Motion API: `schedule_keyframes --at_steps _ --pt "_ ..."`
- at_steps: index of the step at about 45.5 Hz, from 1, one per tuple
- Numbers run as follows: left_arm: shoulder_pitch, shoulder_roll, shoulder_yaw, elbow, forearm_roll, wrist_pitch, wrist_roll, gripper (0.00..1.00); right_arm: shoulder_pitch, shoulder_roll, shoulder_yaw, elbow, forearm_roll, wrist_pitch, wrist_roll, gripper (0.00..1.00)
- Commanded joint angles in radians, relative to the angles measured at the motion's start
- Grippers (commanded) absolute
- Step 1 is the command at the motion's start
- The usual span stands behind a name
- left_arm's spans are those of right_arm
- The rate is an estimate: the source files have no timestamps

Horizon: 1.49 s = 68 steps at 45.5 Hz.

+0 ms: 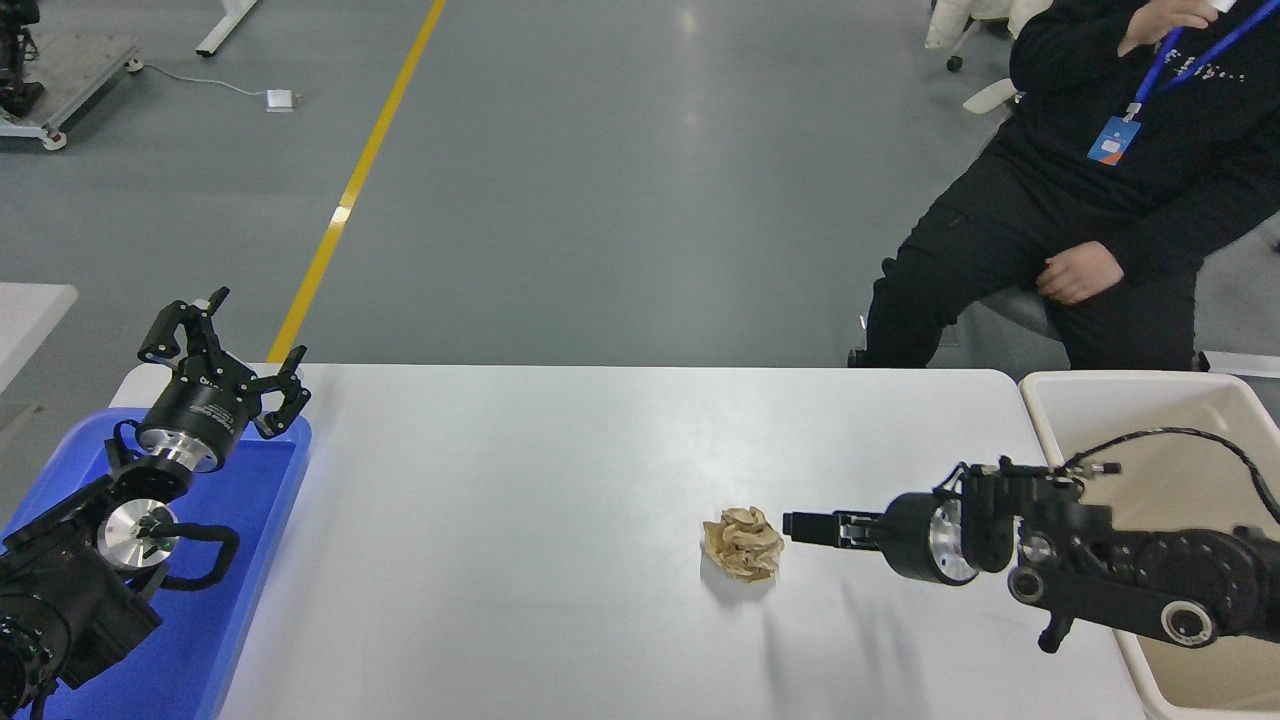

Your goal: Clean the table surface

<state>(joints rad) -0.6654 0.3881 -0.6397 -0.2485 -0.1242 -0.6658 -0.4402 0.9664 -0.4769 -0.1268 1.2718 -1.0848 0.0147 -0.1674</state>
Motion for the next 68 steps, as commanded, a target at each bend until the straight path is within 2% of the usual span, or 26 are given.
schedule_keyframes --at_steps 1,49,53,56,59,61,62,65,68 --pt "0.000 0.000 0.000 0.000 0.000 -0.001 0.000 1.00 0.020 0.141 -0.020 -0.115 0.020 0.014 -0.041 1.00" --pt "0.000 0.000 0.000 0.000 0.000 -0.002 0.000 1.00 -0.025 0.348 -0.030 -0.356 0.017 0.027 -0.030 0.99" --pt "0.000 0.000 0.000 0.000 0.000 -0.001 0.000 1.00 -0.023 0.348 -0.036 -0.357 0.009 0.027 -0.029 0.92" --pt "0.000 0.000 0.000 0.000 0.000 -0.001 0.000 1.00 -0.020 0.348 -0.037 -0.357 0.008 0.028 -0.027 0.80" --pt "0.000 0.000 0.000 0.000 0.000 0.000 0.000 1.00 -0.017 0.348 -0.039 -0.356 0.006 0.028 -0.027 0.64" --pt "0.000 0.000 0.000 0.000 0.000 0.000 0.000 1.00 -0.012 0.348 -0.039 -0.356 0.006 0.034 -0.027 0.50" --pt "0.000 0.000 0.000 0.000 0.000 0.000 0.000 1.00 -0.011 0.348 -0.039 -0.356 0.006 0.040 -0.027 0.40" --pt "0.000 0.000 0.000 0.000 0.000 0.000 0.000 1.00 -0.003 0.348 -0.033 -0.354 0.012 0.071 -0.037 0.00" --pt "0.000 0.000 0.000 0.000 0.000 0.000 0.000 1.00 0.002 0.347 -0.019 -0.354 0.023 0.109 -0.041 0.00"
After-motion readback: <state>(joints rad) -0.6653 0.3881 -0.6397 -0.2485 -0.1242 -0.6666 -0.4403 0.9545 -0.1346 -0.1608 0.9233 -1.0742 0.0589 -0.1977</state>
